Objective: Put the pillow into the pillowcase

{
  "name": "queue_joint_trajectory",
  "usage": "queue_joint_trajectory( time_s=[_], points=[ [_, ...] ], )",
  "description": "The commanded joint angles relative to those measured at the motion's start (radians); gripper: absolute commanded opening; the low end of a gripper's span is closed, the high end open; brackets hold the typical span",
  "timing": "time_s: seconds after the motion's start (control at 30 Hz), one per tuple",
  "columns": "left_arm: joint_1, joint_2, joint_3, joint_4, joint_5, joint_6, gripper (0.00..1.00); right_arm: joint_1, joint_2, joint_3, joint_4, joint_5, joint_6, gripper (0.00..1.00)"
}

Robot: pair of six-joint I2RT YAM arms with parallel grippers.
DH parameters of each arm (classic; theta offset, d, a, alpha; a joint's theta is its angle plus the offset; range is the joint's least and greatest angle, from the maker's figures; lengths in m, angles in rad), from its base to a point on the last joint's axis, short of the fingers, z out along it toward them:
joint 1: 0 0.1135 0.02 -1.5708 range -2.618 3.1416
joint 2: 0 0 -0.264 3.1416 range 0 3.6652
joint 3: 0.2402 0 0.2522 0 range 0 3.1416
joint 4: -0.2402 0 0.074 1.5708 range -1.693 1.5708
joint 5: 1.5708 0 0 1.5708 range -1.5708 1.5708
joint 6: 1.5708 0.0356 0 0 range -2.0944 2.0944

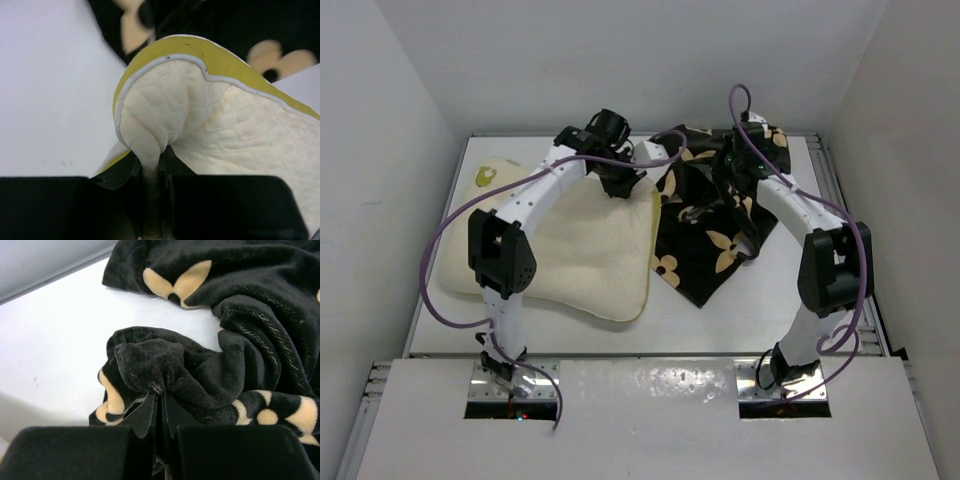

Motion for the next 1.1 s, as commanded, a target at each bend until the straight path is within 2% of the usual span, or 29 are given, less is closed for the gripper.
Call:
queue_joint_trajectory(
  time_s=[0.0,0.1,0.17,0.23,0.4,0.57,0.73,0.87,0.97,1.07],
  points=[
    [-0.082,-0.055,0.05,-0.043,0.101,0.0,0.0,0.012,-0.016,0.038,0.048,-0.012,0.035,0.0],
    [-0.104,-0.049,0.061,0.021,0.139,-0.074,0.0,0.014,-0.027,0.036,0.045,-0.017,0.036,0.0],
    [-0.11,-0.041,0.054,0.148,0.136,-0.161,0.0,0.023,-0.034,0.033,0.039,-0.024,0.025,0.0],
    [-0.118,-0.027,0.032,0.319,0.098,-0.276,0.0,0.041,-0.054,0.017,0.03,-0.024,0.016,0.0],
    [-0.131,0.109,0.079,0.483,0.023,-0.416,0.0,0.076,-0.146,-0.074,0.045,-0.007,0.005,0.0],
    [-0.133,0.25,0.207,0.475,-0.066,-0.465,0.0,0.096,-0.252,-0.184,0.07,0.04,0.022,0.0],
    [-0.134,0.306,0.236,0.53,-0.115,-0.533,0.0,0.096,-0.282,-0.188,0.065,0.028,0.014,0.0],
    [-0.137,0.316,0.274,0.557,-0.021,-0.568,0.0,0.103,-0.251,-0.178,0.053,0.022,0.026,0.0],
    [-0.15,0.306,0.296,0.517,0.036,-0.544,0.0,0.089,-0.188,-0.099,0.022,0.02,0.034,0.0],
    [-0.148,0.306,0.284,0.535,0.003,-0.568,0.0,0.095,-0.131,0.008,-0.025,-0.012,0.031,0.0]
  ],
)
